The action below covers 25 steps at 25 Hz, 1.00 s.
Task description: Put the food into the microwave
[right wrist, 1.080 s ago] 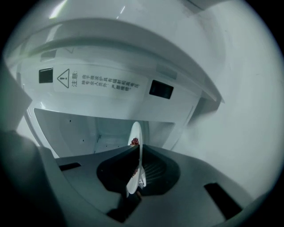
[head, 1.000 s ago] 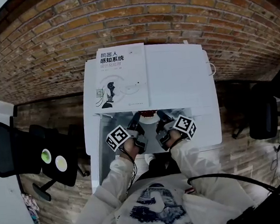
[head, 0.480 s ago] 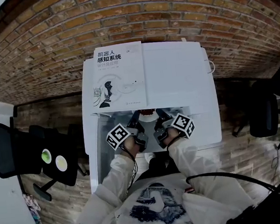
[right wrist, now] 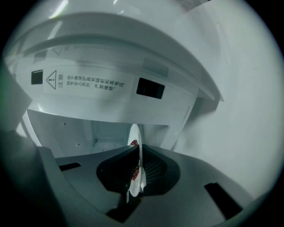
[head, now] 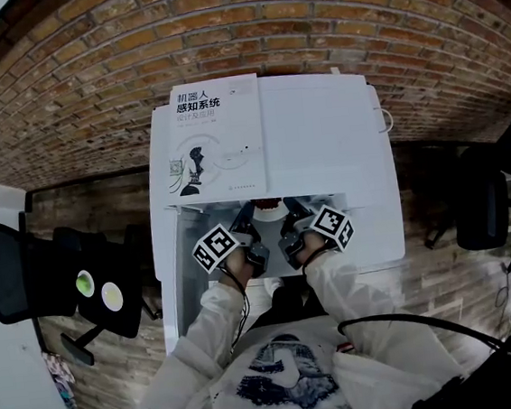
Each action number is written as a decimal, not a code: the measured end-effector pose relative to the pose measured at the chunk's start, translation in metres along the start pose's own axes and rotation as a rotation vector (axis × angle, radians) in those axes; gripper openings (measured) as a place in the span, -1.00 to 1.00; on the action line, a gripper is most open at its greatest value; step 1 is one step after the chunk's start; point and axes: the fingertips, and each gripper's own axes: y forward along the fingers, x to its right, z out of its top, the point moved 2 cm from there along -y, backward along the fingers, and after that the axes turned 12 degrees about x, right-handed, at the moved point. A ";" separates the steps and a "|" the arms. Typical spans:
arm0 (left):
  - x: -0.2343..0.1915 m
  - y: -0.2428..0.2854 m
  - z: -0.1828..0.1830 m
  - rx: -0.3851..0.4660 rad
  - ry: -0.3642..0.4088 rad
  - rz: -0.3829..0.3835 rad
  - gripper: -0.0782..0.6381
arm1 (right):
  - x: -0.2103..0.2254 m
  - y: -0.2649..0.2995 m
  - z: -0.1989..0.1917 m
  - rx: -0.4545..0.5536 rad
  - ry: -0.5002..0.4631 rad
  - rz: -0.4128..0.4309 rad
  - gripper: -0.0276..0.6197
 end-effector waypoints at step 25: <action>0.008 -0.023 -0.048 -0.099 -0.109 -0.024 -0.64 | 0.001 0.002 -0.002 -0.006 -0.002 0.003 -0.84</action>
